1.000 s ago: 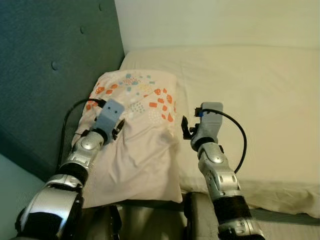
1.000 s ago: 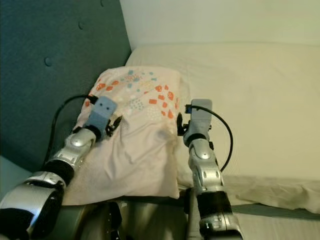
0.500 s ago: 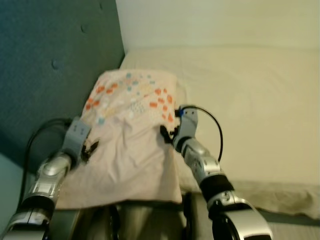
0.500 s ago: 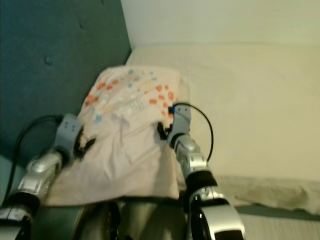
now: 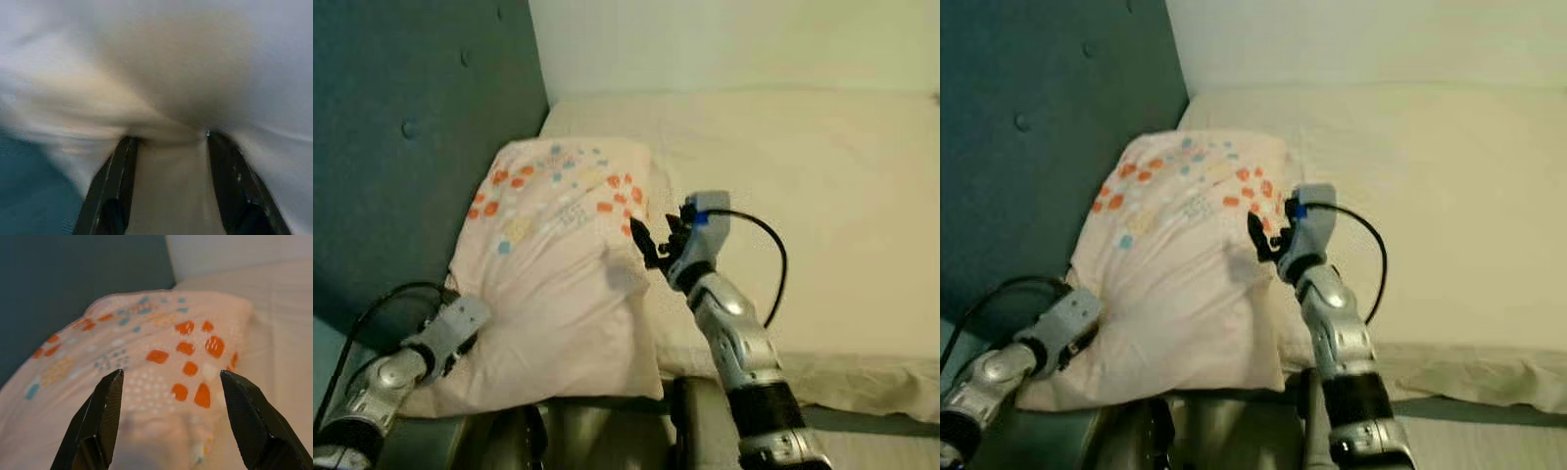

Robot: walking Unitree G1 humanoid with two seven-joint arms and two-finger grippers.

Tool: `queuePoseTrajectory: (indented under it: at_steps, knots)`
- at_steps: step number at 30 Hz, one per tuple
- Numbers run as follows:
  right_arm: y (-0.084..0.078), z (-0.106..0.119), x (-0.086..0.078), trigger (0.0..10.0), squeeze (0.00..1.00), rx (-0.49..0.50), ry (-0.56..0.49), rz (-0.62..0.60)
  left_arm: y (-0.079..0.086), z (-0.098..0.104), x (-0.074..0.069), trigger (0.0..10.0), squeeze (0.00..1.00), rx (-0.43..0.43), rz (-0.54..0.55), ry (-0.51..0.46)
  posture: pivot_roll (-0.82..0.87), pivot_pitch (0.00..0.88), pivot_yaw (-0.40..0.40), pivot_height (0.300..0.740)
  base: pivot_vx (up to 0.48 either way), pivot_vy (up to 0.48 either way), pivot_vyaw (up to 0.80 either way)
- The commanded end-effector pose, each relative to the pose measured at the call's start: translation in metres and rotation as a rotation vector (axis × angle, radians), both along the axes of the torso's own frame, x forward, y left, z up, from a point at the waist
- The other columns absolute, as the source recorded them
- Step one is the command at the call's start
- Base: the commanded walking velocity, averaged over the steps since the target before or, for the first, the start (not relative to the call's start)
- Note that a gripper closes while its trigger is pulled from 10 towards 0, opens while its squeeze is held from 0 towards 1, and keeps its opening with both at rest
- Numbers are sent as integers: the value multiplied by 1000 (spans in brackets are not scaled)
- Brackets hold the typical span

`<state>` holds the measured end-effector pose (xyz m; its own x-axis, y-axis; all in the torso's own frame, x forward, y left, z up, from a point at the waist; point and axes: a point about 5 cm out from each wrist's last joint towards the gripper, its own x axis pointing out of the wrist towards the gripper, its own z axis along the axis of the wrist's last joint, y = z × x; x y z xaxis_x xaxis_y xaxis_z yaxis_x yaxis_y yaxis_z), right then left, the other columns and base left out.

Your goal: Clean up the room

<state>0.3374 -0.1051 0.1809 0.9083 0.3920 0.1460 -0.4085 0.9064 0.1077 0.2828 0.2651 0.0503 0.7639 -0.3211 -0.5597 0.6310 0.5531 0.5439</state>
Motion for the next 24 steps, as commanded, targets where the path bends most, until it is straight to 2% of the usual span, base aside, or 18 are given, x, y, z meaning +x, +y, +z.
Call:
queuePoseTrajectory:
  at_steps: [1,7,8,11,12,14,16,17,18,20,21,22,24]
  knots:
    - [0,-1,-6,10000,0,16,1,30,-15,-24,-24,10000,0,1,-171,190,-112,237,40,586,0,0,0]
    - [-4,2,-12,10000,0,34,-6,13,-31,-29,-18,10000,0,38,-194,172,-126,245,47,586,0,0,0]
    - [-5,3,-16,10000,0,40,-12,19,-33,-28,-19,10000,0,40,-251,200,-124,248,50,586,0,0,0]
    - [-5,4,-20,10000,0,45,-14,27,-33,-27,-21,10000,0,37,-294,224,-122,247,51,586,0,0,0]
    - [-5,3,-22,10000,0,49,-13,29,-34,-24,-16,10000,0,28,-264,173,-121,247,50,586,0,0,0]
    - [-6,3,-25,10000,0,50,-10,32,-35,-22,-12,10000,0,17,-242,139,-121,247,50,586,0,0,0]
    - [-6,2,-29,10000,0,49,-5,36,-41,-17,-9,10000,0,-35,-251,99,-127,250,47,586,0,0,0]
    - [-6,2,-29,10000,0,49,-5,36,-41,-17,-9,10000,0,-35,-251,99,-127,250,47,586,0,0,0]
    - [-6,1,-32,10000,0,51,-2,38,-48,-11,-6,10000,0,-73,-290,67,-127,250,47,586,0,0,0]
    - [-6,0,-33,10000,0,53,0,37,-49,-8,-2,10000,0,-78,-282,40,-127,250,47,586,0,0,0]
    - [-6,0,-34,10000,0,54,3,31,-50,-3,7,10000,0,-69,-251,-6,-127,252,48,586,0,0,0]
    - [-6,0,-34,10000,0,54,3,31,-50,-3,7,10000,0,-69,-251,-6,-127,252,48,586,0,0,0]
    - [-6,-1,-35,10000,0,58,12,18,-54,7,24,10000,0,-50,-174,-91,-128,254,48,586,0,0,0]
